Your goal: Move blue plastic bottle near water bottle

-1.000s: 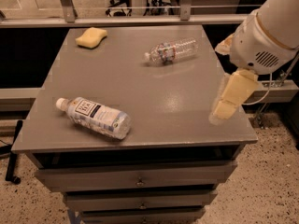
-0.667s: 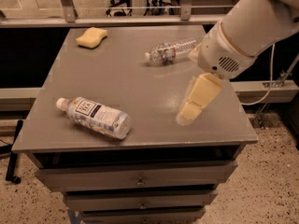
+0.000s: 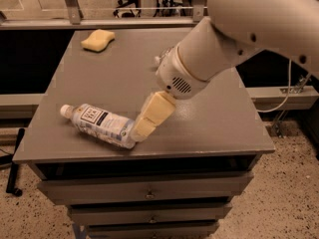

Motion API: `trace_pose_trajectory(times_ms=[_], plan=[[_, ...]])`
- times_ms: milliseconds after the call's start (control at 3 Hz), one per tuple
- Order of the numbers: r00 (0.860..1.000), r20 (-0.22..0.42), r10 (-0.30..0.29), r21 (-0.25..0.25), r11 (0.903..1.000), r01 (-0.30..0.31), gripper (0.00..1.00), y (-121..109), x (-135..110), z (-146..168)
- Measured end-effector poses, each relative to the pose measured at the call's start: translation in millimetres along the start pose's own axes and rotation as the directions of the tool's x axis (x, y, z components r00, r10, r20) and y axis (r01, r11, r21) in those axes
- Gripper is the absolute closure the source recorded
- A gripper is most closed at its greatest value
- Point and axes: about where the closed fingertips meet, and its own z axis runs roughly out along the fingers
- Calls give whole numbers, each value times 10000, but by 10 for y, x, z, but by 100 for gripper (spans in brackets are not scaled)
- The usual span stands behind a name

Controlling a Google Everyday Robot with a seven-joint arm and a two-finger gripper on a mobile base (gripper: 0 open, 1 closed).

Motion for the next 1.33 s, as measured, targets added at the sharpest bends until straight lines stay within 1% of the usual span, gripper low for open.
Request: trace_pose_trajectory(times_ms=[333,667,1000,1333], plan=[[9994,351,56,19,10000,-57,0,122,-243,290],[9985,527,150,-27,9999,-149,0,264,-415,507],[9991,377,216,-49,9998,-215,0,444,-453,774],[9995,115,290,-26,9996,-290,0,469,-369,918]])
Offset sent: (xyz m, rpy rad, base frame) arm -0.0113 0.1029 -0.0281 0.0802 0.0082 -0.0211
